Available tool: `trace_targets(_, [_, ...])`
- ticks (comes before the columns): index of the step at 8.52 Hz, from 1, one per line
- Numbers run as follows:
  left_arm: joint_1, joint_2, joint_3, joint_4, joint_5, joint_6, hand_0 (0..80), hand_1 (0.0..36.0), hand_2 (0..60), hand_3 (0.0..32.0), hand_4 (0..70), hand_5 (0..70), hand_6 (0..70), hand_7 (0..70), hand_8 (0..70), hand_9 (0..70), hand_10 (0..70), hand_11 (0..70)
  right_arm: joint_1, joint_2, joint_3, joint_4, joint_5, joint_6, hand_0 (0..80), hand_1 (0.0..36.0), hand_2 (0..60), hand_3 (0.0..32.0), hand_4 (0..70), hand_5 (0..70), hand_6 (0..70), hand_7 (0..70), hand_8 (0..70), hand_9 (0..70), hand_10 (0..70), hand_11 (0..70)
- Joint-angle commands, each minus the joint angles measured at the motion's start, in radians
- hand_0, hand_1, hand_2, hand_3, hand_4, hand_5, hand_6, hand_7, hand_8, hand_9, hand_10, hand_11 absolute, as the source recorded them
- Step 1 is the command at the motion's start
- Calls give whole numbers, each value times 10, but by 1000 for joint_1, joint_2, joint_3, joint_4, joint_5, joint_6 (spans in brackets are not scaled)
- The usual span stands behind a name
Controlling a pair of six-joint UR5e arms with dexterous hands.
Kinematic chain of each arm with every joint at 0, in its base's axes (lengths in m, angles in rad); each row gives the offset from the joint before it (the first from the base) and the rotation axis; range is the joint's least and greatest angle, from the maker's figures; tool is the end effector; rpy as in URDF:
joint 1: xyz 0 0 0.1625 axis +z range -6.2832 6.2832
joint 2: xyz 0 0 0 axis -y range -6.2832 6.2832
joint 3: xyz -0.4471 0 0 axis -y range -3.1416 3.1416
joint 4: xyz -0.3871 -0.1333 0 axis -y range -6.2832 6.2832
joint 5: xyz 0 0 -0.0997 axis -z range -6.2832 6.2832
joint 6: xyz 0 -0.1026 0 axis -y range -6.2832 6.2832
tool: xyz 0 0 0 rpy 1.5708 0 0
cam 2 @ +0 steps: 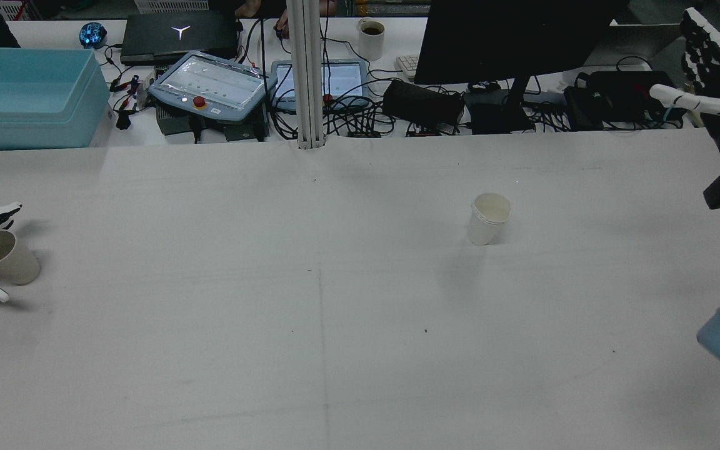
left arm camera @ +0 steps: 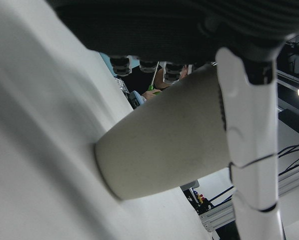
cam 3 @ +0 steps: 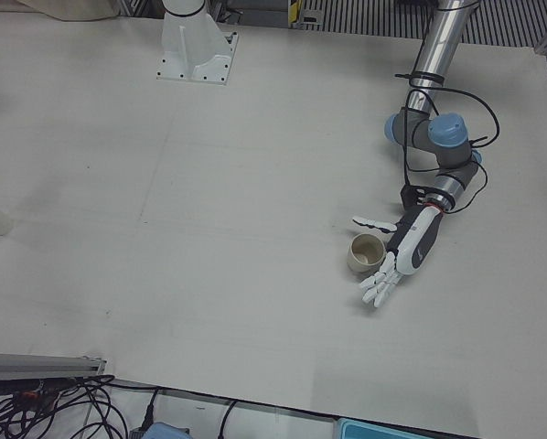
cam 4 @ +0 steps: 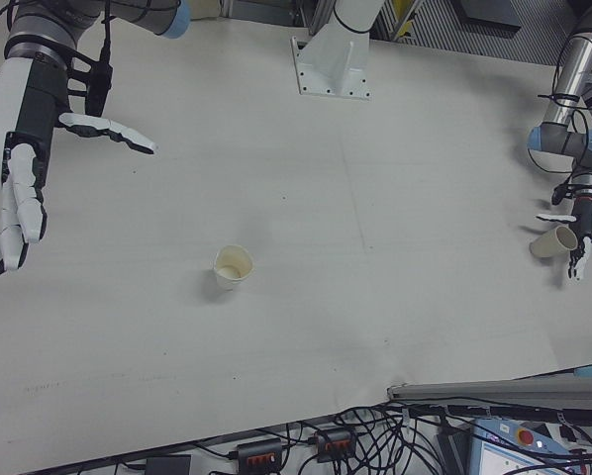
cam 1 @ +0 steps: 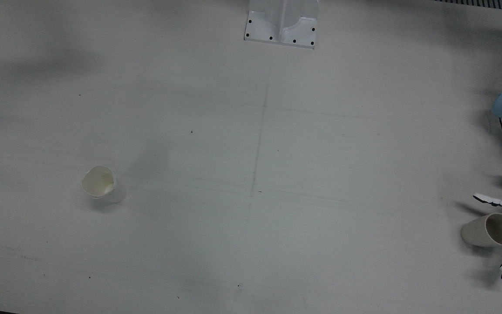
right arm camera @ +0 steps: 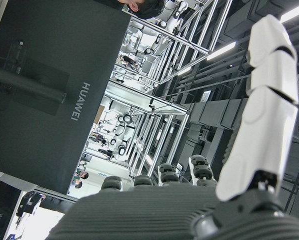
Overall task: Pour water
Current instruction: 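Reach the left hand to the beige cup and close fingers around it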
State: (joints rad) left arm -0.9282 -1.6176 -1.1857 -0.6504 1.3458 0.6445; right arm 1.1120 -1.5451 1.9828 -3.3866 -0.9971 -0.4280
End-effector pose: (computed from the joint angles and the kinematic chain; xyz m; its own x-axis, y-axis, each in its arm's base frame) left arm 0.1817 -0.5034 0.8018 -0.8361 -0.1834 -0.5170 0.3982 0.4454 -0.8019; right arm -0.0368 -0.5013 0.5267 -0.9350 -0.1674 0.3128 -0.3333 0.1124 -0.9361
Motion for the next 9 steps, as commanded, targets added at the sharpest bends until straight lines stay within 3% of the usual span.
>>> trace_targets(1, [9, -25, 1, 20, 1, -8, 571, 239, 25, 0, 0, 314, 0, 124, 0, 26, 38, 82, 0, 0, -2, 1, 0, 0, 507, 193, 145, 56, 69, 56, 26, 84, 0, 2, 4, 27])
trace_targets(2, [17, -30, 0, 26, 1, -9, 569, 237, 26, 0, 0, 306, 0, 131, 0, 22, 41, 85, -1, 0, -2, 1, 0, 0, 506, 193, 146, 54, 69, 58, 27, 84, 0, 2, 5, 27])
trace_targets(3, [17, -30, 0, 28, 1, -9, 575, 241, 30, 0, 0, 370, 0, 141, 0, 23, 44, 90, 2, 0, -2, 1, 0, 0, 505, 192, 148, 56, 70, 54, 27, 82, 0, 2, 6, 29])
trace_targets(4, [17, -28, 0, 32, 1, -9, 576, 245, 42, 0, 0, 342, 0, 146, 0, 24, 46, 93, 2, 0, -4, 1, 0, 0, 504, 191, 146, 54, 70, 53, 27, 85, 0, 3, 6, 29])
trace_targets(7, [17, -28, 1, 46, -1, -23, 615, 279, 62, 0, 0, 357, 0, 147, 0, 26, 51, 104, 2, 0, -6, 3, 0, 0, 503, 189, 146, 48, 70, 56, 29, 86, 0, 3, 7, 30])
trace_targets(8, [17, -28, 0, 48, -1, -23, 704, 314, 65, 0, 0, 293, 3, 156, 9, 44, 58, 117, 2, 0, -7, 3, 0, 0, 503, 187, 144, 48, 71, 56, 29, 84, 0, 2, 7, 29])
trace_targets(9, [17, -28, -2, 51, -1, -25, 800, 357, 71, 0, 16, 279, 27, 181, 18, 60, 64, 132, 2, 0, -7, 3, 0, 0, 503, 188, 148, 52, 69, 57, 28, 84, 0, 2, 6, 29])
